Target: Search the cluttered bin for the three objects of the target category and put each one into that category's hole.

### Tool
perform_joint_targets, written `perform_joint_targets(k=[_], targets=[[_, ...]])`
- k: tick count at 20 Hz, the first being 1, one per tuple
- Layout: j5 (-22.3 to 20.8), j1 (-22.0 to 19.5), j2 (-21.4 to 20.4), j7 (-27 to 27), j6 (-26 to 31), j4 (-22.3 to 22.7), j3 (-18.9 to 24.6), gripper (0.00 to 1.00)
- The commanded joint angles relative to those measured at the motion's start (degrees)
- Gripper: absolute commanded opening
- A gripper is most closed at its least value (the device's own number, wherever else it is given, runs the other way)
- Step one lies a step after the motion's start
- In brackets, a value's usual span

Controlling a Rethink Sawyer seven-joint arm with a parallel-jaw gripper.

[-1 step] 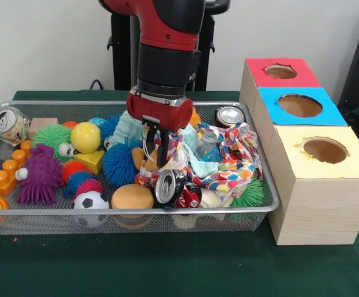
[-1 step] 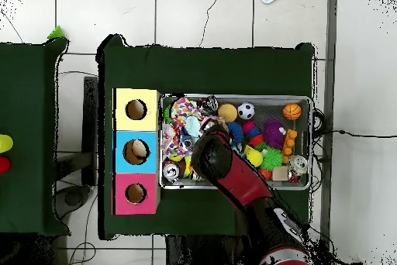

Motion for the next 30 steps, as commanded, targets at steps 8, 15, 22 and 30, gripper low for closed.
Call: perform_joint_targets(k=[8,15,22,30], targets=[[8.7,5.1,2.3,21.5,7.6,7.6,8.1,0.00],[15.3,11.3,3.5,22.0,6.8,6.0,5.4,0.00],[17.6,12.3,4.6,23.2,3.4,5.8,7.7,0.00],[17.4,11.8,5.2,26.2,0.9,5.6,9.7,0.00]])
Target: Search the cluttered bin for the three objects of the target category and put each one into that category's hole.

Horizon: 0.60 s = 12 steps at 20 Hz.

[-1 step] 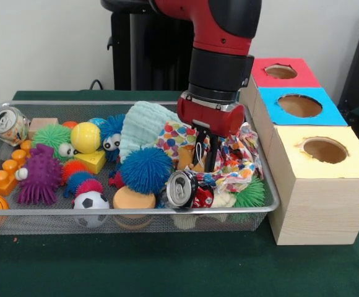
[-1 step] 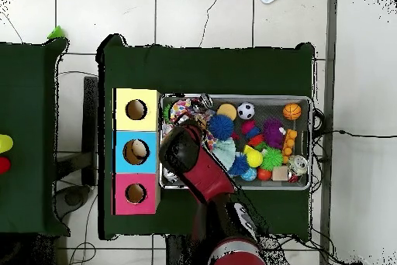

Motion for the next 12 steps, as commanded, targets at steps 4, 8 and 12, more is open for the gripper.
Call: perform_joint_targets(k=[4,8,12], targets=[[3.8,2.4,4.3,24.8,3.5,5.3,9.6,0.00],[3.7,2.1,3.7,27.2,3.8,5.5,10.4,0.00],[5.5,3.1,2.1,29.1,6.2,5.6,10.2,0.00]])
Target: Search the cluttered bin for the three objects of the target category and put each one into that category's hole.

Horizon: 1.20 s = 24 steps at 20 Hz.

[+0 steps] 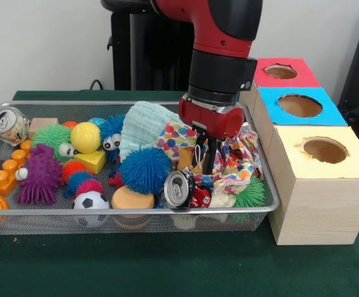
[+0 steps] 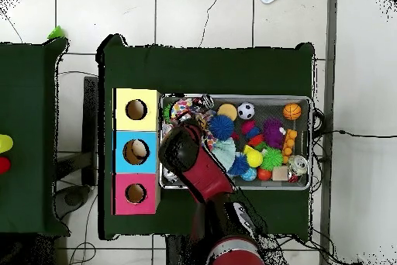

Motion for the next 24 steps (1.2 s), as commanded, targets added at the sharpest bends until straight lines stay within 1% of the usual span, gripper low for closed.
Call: perform_joint_targets(k=[1,4,8,10,12,13,18,21,24], targets=[[4.7,3.3,1.4,21.7,8.1,5.8,9.7,0.00],[6.2,3.5,-1.0,23.2,11.0,6.7,10.3,0.00],[8.2,4.2,-4.4,23.6,17.2,7.5,9.7,0.00],[8.5,3.6,-5.9,23.9,18.8,8.1,10.4,0.00],[8.5,4.0,-6.8,23.7,21.9,7.7,9.2,0.00],[8.2,4.7,-7.4,24.0,24.0,7.2,7.9,0.00],[5.9,5.1,-11.2,25.3,31.7,7.0,4.8,0.00],[4.3,4.5,-12.4,23.8,34.1,7.5,3.4,0.00],[3.0,3.1,-13.6,20.3,34.8,9.3,3.0,0.00]])
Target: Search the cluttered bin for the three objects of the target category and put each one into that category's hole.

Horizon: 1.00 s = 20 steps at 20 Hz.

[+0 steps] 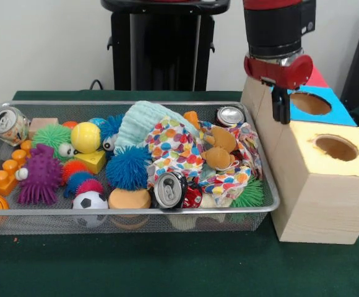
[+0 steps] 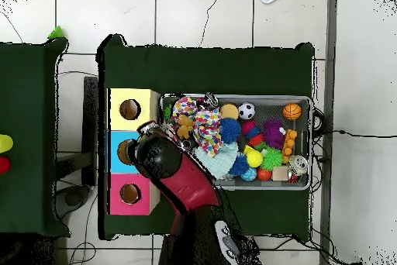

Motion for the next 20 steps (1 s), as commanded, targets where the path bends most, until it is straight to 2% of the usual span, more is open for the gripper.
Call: perform_joint_targets(k=[1,6,8,11,13,15,18,20], targets=[[-3.5,-1.2,-3.7,10.3,12.7,5.3,0.8,0.00],[-8.3,-2.9,-4.8,6.5,15.3,7.5,-2.5,0.00],[-14.0,-2.5,-3.2,4.1,16.9,5.3,-6.1,0.00],[-20.4,-3.3,-0.6,-0.1,13.7,3.4,-8.7,0.00],[-28.3,-1.8,2.6,-3.6,14.0,-1.2,-13.4,0.00],[-36.1,-2.1,5.7,-8.2,11.2,-5.3,-15.0,0.00],[-44.8,-3.6,9.0,-10.8,6.8,-9.4,-15.0,0.00],[-50.4,-3.7,10.1,-10.5,5.6,-12.0,-15.6,0.00]])
